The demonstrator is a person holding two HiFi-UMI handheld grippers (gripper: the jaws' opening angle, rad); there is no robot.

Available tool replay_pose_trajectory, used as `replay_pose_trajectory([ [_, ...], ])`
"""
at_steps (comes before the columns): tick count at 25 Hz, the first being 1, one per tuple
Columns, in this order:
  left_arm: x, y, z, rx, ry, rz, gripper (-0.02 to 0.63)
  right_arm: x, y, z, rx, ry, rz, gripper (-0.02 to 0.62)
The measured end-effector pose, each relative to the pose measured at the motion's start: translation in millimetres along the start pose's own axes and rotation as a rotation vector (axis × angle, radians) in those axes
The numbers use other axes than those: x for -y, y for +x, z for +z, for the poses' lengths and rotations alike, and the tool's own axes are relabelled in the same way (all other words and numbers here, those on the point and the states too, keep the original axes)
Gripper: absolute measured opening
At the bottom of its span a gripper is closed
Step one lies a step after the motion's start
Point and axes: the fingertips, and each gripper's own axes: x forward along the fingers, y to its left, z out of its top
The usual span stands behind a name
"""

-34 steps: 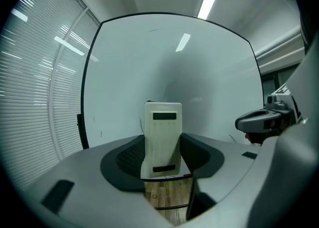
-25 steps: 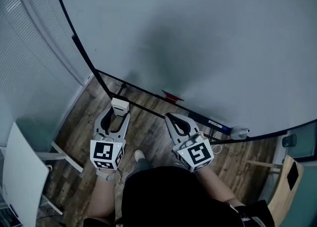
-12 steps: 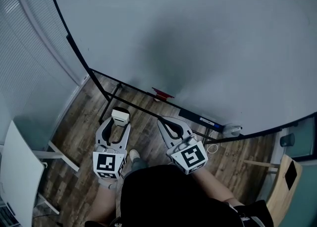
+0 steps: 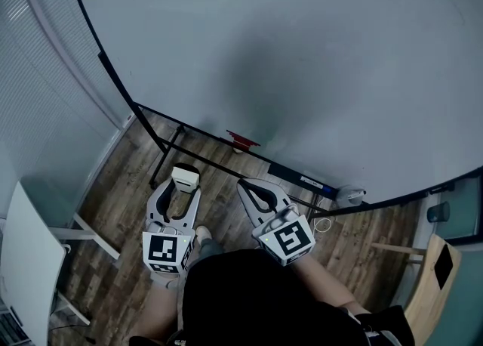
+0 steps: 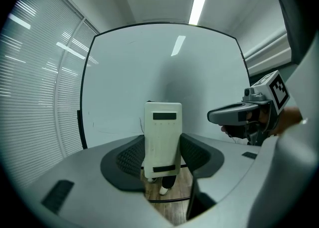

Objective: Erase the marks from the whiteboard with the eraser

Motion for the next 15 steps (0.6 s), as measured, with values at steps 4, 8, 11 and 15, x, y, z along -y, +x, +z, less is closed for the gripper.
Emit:
replay_pose_trajectory([
  [4, 5.7, 3.8, 3.1, 0.000, 0.016, -0.008, 0.236, 6.2, -5.3, -1.6, -0.004, 0.010, -0.014, 0.028],
  [8, 7.9, 6.6, 5.9, 0.003, 0.019, -0.013, 0.237, 11.6, -9.4, -1.5, 0.001, 0.014, -0.026, 0.028],
  [11, 10.8, 8.5, 7.1, 0.002, 0.024, -0.018, 0.237, 15.7, -13.2, -3.3, -0.001, 0.022, -0.038, 0.028],
  [15, 14.1, 10.4, 5.9, -0.003, 0.022, -0.019, 0.237, 20.0, -16.3, -2.5, 0.003, 0.022, -0.042, 0.028],
])
